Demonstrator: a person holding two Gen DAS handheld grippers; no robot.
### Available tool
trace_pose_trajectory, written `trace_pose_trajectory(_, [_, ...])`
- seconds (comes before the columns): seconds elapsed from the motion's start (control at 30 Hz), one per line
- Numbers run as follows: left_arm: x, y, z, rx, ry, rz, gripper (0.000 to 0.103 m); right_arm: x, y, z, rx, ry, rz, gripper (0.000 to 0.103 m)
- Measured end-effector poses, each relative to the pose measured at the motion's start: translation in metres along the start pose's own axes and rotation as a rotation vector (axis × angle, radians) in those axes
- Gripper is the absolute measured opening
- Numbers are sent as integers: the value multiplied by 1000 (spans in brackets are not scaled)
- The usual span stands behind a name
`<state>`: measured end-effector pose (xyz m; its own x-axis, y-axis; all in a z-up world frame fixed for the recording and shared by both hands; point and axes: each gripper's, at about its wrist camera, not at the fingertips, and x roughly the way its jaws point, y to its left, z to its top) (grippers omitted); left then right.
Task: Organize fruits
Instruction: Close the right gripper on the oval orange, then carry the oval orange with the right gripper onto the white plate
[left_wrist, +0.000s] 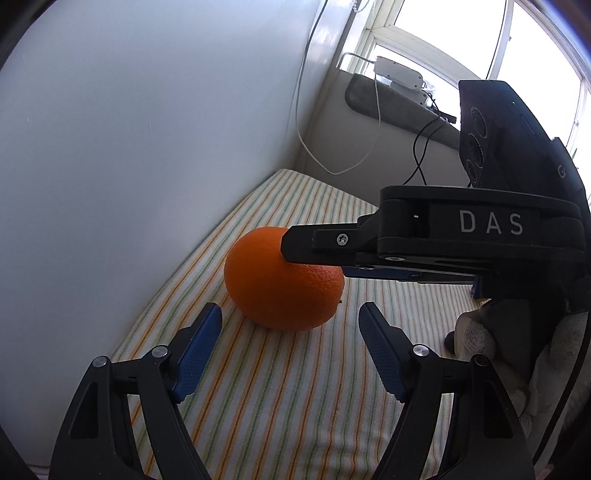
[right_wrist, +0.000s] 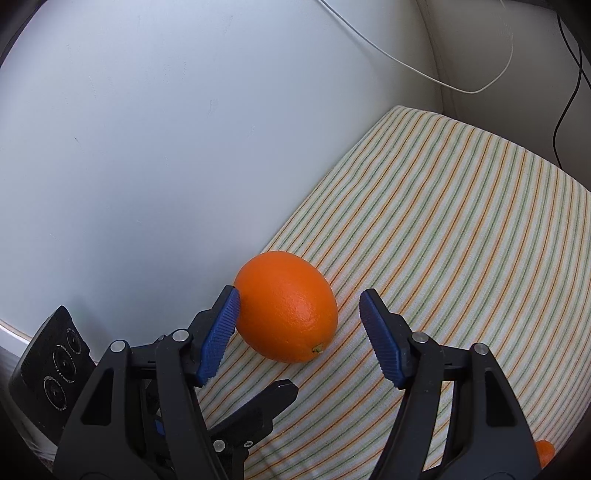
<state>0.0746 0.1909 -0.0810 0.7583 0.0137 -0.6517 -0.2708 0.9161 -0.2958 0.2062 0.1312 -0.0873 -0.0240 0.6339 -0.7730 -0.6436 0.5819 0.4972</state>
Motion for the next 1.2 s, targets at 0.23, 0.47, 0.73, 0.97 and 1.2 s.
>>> trace_pose_trajectory(0.23, [6, 1, 2, -8, 13, -5, 72, 10, 2, 4, 2, 19, 36, 66])
trace_pose_trajectory(0.47, [10, 2, 5, -18, 23, -10, 68, 18, 1, 8, 3, 34, 52, 61])
trace_pose_trajectory(0.73, [7, 2, 4, -24, 16, -5, 66, 9, -4, -3, 6, 37, 44, 60])
trace_pose_trajectory(0.97, [2, -6, 2, -15, 10, -11, 65, -4, -5, -13, 13, 26, 35, 60])
trace_pose_trajectory(1.2, [-4, -28, 7, 15, -5, -28, 65, -33, -10, -19, 22, -9, 32, 59])
